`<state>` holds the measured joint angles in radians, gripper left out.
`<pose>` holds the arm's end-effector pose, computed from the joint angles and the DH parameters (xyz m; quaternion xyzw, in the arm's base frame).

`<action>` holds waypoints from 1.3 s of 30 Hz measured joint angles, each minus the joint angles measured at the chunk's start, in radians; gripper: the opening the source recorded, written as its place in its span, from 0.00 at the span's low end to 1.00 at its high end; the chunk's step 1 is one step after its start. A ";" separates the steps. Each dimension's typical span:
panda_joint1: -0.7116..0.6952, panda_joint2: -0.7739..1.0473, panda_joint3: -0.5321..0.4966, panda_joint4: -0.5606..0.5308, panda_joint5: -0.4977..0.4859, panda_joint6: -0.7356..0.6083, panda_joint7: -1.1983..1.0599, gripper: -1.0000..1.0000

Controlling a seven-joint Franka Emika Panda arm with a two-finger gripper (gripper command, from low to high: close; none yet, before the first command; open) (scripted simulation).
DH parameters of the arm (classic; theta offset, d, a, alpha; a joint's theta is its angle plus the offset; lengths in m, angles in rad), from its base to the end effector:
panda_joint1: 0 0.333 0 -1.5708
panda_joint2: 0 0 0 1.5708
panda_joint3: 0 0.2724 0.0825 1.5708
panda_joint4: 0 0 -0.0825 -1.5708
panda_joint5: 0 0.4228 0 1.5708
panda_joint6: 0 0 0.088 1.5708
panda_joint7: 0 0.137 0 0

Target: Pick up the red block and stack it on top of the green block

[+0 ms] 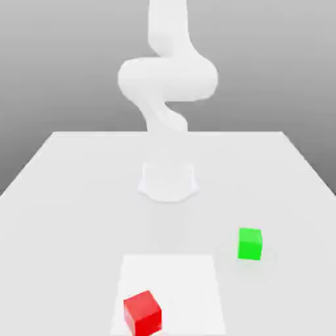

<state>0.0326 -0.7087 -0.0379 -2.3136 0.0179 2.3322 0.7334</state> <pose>0.4677 -0.0045 0.6175 -0.8702 0.3407 -0.3244 0.1465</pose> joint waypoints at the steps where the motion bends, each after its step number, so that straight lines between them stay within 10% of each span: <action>1: 0.014 0.039 -0.016 -0.006 0.008 0.014 -0.029 0.50; 30: 0.061 1.077 -0.121 -0.120 0.149 0.462 -0.667 0.50; 31: 0.053 1.102 -0.110 -0.116 0.158 0.483 -0.674 0.00; 39: 0.059 1.077 -0.119 -0.120 0.145 0.462 -0.665 0.00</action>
<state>0.0911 0.3684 -0.1565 -2.4338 0.1631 2.7937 0.0683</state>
